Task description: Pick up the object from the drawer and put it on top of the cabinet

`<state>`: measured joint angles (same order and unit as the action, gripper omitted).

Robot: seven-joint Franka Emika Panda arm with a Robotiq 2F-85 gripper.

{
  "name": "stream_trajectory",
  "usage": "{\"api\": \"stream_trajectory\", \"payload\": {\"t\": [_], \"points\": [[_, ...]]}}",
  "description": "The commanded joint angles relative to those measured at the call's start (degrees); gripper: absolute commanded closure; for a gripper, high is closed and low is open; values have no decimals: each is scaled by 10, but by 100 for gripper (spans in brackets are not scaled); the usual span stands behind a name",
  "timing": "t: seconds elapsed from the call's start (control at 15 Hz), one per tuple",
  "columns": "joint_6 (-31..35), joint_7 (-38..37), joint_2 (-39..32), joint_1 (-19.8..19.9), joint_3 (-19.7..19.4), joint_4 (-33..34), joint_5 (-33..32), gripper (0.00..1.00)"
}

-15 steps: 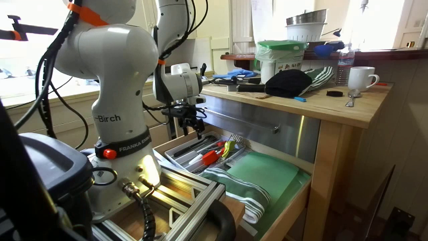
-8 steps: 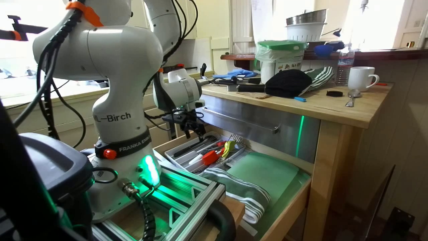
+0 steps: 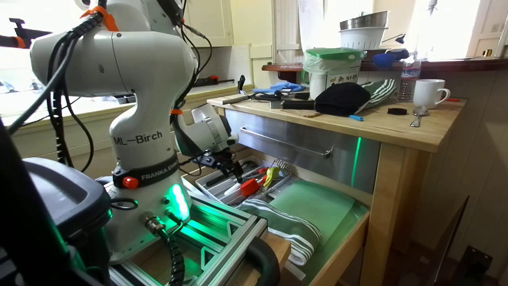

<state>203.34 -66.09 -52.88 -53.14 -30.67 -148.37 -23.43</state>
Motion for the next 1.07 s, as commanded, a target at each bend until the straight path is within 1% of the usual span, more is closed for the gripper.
{"api": "stream_trajectory", "payload": {"t": [0.0,0.07,0.13,0.2,0.27,0.33,0.47,0.6,0.8,1.0], "points": [[-41,95,-46,60,96,48,163,0],[-16,154,-17,53,100,14,207,0],[-23,168,-31,61,117,26,234,0],[-26,175,-37,69,126,33,244,0],[-27,177,-39,75,129,37,246,0],[-21,189,-42,78,132,43,271,0],[-16,244,-47,103,151,65,330,0],[-11,291,-60,127,171,96,367,0],[-11,342,-75,157,201,145,413,0],[-13,383,-92,184,220,189,448,0]]}}
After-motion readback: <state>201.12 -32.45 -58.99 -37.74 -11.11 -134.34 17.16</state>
